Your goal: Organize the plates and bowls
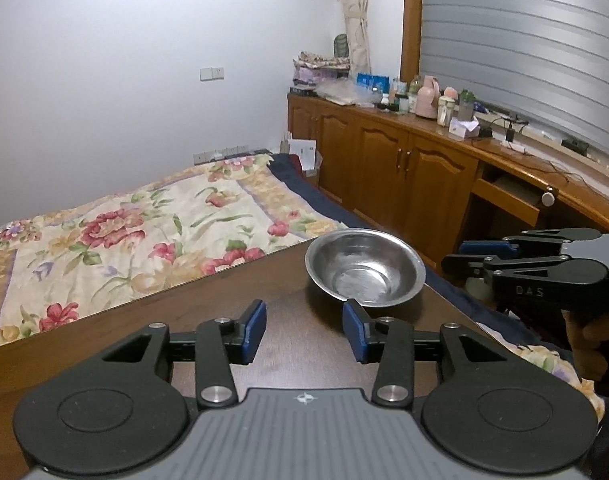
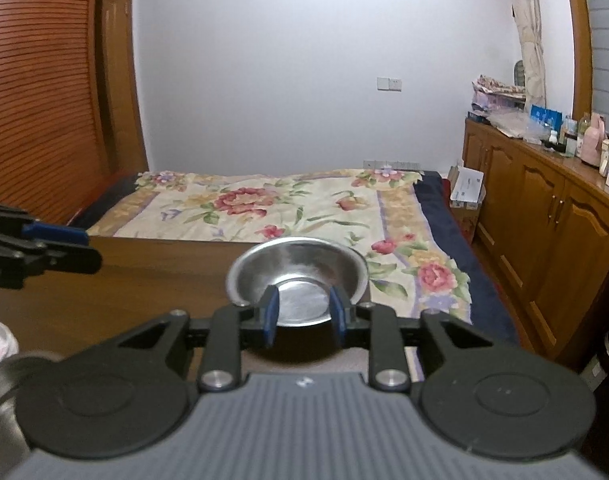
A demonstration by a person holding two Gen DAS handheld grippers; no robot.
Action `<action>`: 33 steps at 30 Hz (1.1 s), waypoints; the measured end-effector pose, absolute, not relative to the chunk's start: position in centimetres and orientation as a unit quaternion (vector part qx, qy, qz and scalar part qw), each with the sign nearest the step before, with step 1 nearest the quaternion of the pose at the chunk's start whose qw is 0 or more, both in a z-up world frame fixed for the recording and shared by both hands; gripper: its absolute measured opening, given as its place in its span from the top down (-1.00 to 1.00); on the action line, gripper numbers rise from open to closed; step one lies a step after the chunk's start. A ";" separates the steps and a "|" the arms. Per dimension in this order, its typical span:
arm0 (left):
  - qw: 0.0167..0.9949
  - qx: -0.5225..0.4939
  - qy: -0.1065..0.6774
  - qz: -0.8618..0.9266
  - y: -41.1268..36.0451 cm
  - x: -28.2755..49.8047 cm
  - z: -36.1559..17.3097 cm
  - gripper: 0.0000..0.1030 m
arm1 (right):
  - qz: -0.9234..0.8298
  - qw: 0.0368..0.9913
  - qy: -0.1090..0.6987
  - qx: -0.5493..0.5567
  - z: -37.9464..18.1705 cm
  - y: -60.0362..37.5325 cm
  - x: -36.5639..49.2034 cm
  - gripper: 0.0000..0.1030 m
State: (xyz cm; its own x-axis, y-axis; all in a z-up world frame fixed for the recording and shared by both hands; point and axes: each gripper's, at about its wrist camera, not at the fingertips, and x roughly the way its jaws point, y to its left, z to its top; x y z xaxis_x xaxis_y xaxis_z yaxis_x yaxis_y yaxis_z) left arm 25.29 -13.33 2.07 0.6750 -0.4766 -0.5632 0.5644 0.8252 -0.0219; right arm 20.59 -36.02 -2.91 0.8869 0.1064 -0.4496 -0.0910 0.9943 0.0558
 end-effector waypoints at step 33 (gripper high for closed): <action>0.868 0.049 0.372 -0.325 -18.8 36.8 -2.5 0.16 | 0.084 0.943 0.302 0.110 -6.0 -39.1 27.5 0.17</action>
